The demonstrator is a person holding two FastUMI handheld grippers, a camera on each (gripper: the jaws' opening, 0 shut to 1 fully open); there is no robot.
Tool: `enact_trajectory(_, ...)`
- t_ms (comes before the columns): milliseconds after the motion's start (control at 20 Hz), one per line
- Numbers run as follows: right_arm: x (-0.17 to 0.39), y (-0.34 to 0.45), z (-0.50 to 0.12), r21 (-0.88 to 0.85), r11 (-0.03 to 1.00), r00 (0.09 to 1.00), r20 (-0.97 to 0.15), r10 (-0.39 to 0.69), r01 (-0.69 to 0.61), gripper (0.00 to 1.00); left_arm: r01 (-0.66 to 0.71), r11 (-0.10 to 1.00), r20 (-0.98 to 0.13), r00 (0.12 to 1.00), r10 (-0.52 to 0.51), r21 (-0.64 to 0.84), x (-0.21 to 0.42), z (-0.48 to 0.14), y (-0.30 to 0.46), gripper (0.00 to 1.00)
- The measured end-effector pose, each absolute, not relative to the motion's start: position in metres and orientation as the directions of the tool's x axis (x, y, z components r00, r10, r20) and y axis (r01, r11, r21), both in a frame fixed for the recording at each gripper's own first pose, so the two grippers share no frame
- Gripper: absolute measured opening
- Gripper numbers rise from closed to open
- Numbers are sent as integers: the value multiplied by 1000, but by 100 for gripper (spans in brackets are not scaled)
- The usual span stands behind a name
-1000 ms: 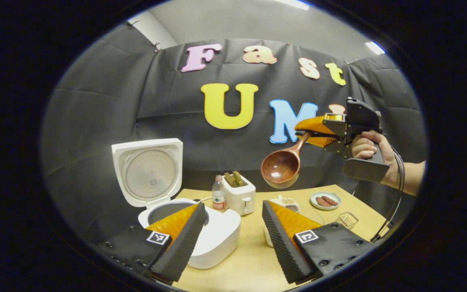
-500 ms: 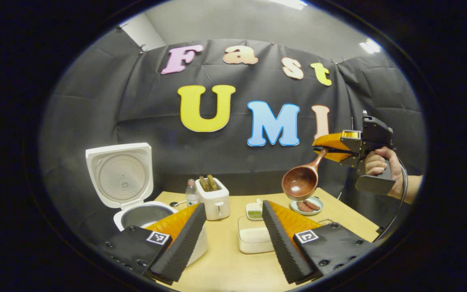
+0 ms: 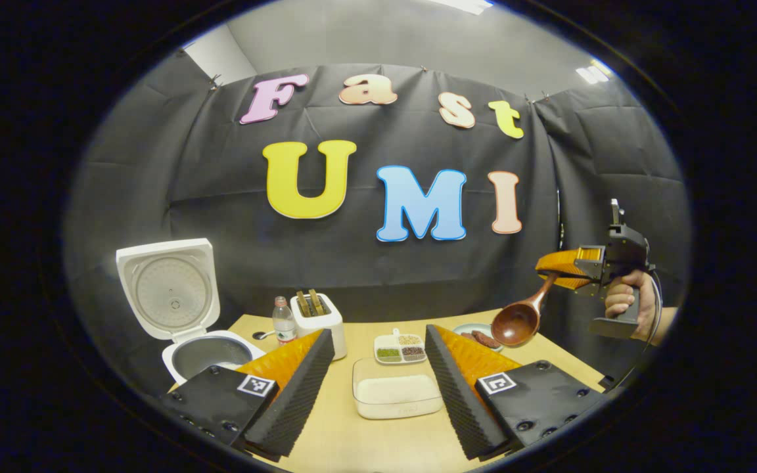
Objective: Close the left gripper, press the button to open the rice cooker; take a wooden spoon from the chopstick holder with the right hand, scoop a spoonful of rice and pour it into the rice cooker, then put the wooden spoon back into the chopstick holder.
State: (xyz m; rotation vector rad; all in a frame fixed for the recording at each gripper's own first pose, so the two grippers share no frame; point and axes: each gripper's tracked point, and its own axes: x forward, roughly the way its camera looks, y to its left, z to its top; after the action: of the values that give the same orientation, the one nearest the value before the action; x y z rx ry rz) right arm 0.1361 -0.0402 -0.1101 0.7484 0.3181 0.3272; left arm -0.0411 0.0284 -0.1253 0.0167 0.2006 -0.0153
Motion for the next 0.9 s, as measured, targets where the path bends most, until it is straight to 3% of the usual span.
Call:
enact_trajectory(350,138,-87,-172,575,817,917,-306,255,-35,6,-56,998,-200,978,50,-24,-42,-119,22,97)
enact_trajectory(650,141,-71,-231,444,893,876,-404,265,-66,6,-145,989,-211,968,137,-21,-46,-115,29,96)
enact_trajectory(900,140,-62,-269,354,932,851,-467,242,-71,6,-144,989,-202,969,142,4,-48,-108,32,99)
